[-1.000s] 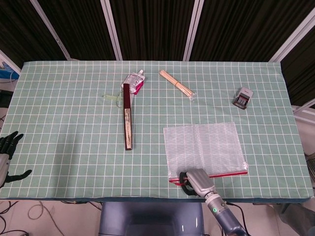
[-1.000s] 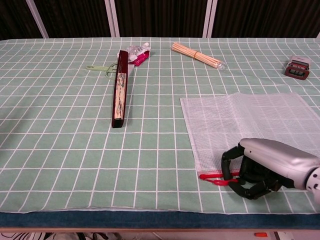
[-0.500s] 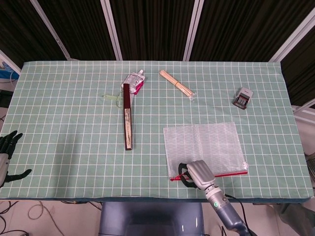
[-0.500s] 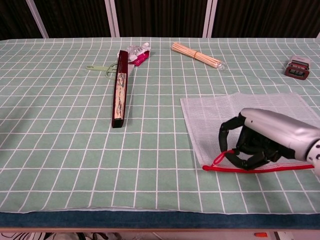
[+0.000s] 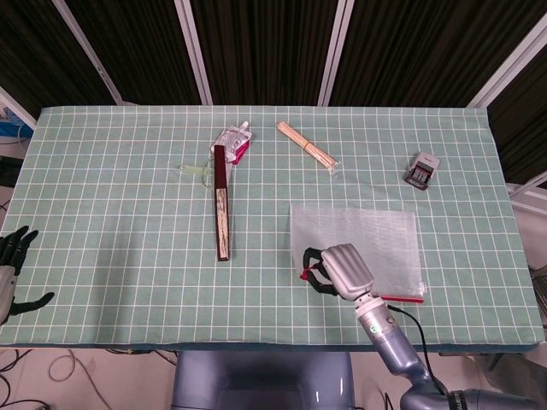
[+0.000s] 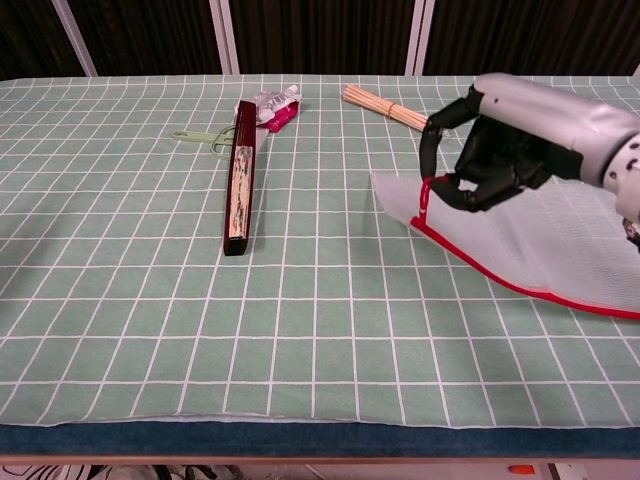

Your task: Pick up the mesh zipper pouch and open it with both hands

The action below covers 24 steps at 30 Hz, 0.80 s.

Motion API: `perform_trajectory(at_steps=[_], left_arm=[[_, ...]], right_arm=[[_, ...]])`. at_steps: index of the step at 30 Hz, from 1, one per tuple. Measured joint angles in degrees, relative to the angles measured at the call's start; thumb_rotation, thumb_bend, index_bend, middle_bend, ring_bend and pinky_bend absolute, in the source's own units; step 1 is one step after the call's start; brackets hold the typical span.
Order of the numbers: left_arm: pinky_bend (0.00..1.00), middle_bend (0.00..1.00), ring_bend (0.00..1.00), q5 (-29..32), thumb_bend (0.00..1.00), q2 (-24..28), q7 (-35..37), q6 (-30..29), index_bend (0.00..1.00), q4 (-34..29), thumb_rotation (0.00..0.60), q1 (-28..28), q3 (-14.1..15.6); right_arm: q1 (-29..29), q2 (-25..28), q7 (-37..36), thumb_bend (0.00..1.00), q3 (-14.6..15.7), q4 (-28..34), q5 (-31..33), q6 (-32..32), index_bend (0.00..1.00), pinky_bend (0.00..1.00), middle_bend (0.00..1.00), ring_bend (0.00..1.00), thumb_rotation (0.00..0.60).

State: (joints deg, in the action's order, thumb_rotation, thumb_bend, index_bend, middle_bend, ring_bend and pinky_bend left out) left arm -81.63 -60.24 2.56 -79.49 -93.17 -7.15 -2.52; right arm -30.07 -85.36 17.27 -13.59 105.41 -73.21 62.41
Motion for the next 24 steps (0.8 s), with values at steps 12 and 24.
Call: perform_trajectory(at_steps=[12,24], left_arm=[[0.00,0.00,0.00,1.8,0.11,3.6,-3.7,3.0,0.00,-7.0,0.600,-5.5,-5.1],[0.00,0.00,0.00,6.0,0.13,7.1,-11.2,16.8,0.06,-11.1,0.600,-19.8,-12.9]], right_arm=[[-7.3,1.0,5.1,0.57,-7.8,4.4,8.3,-1.7,0.73,0.96,1.00,1.00,0.600],[-11.0,1.1,7.4,0.57,-9.3,6.0,13.1,-1.2,0.73,0.96,1.00,1.00,0.600]])
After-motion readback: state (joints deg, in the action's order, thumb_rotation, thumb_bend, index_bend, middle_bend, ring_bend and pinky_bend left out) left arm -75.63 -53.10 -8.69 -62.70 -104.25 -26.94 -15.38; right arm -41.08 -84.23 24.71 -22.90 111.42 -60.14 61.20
